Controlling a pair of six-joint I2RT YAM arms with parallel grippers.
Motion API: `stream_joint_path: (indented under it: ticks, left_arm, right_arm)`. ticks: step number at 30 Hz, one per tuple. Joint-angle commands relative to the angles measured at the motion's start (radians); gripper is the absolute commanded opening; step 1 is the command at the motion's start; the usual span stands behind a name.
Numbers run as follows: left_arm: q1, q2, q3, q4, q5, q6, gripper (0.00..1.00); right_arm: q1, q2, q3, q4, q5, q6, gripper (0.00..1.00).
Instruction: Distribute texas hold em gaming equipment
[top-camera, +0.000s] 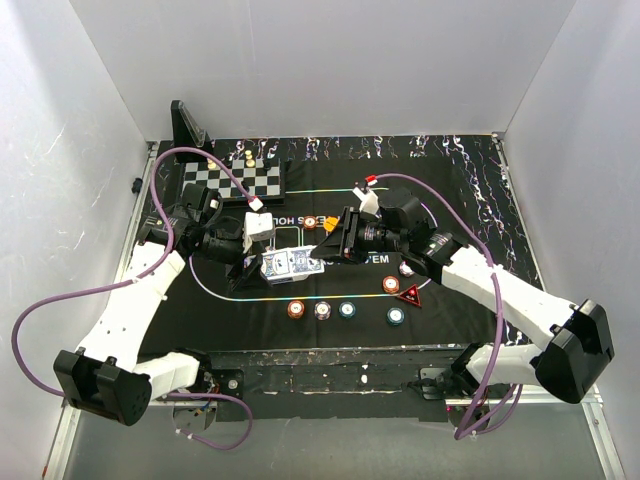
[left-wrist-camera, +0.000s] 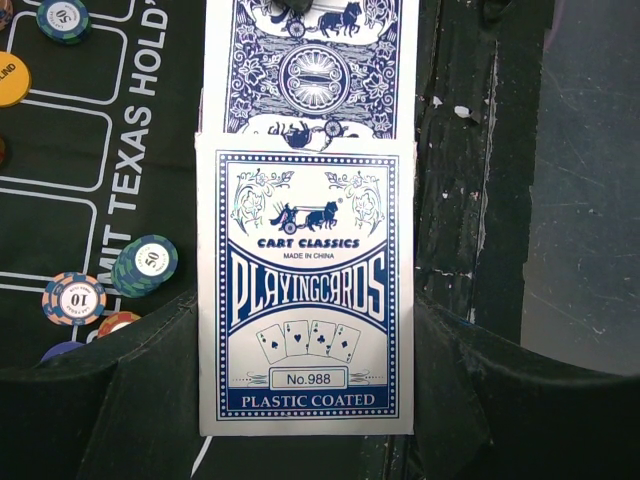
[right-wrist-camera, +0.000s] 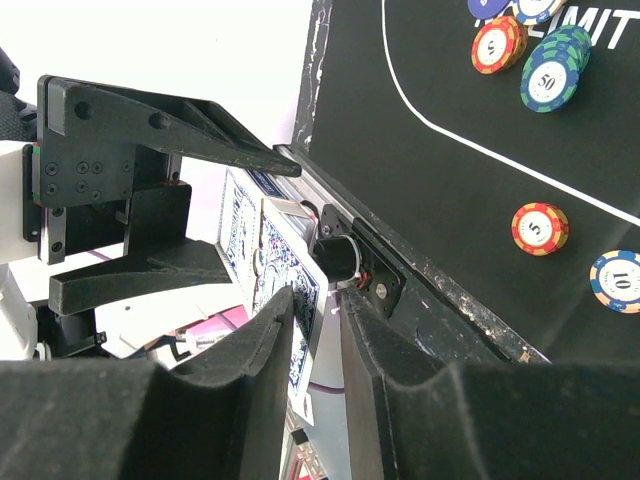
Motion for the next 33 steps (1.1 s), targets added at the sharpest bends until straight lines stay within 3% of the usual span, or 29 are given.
stream_joint_path:
  ticks: [1,15,26,33]
  left_arm:
    - [-0.004,-0.03,0.024,0.022,0.055,-0.006,0.44]
    - [-0.004,-0.03,0.021,0.037,0.057,-0.017,0.44]
    - [-0.004,-0.027,0.017,0.037,0.051,-0.012,0.44]
    - [-0.004,-0.024,0.016,0.037,0.048,-0.011,0.44]
  right_arm:
    - [-0.016,-0.046,-0.009,-0.015,0.017,-0.019,0.32]
    - [-0.053,-0.104,-0.036,-0.037,0.02,-0.018,0.27]
    - [-0.101,-0.152,-0.041,-0.052,0.0,-0.01,0.15]
    - [-0.139,-0.186,-0.059,-0.006,-0.046,0.042,0.01]
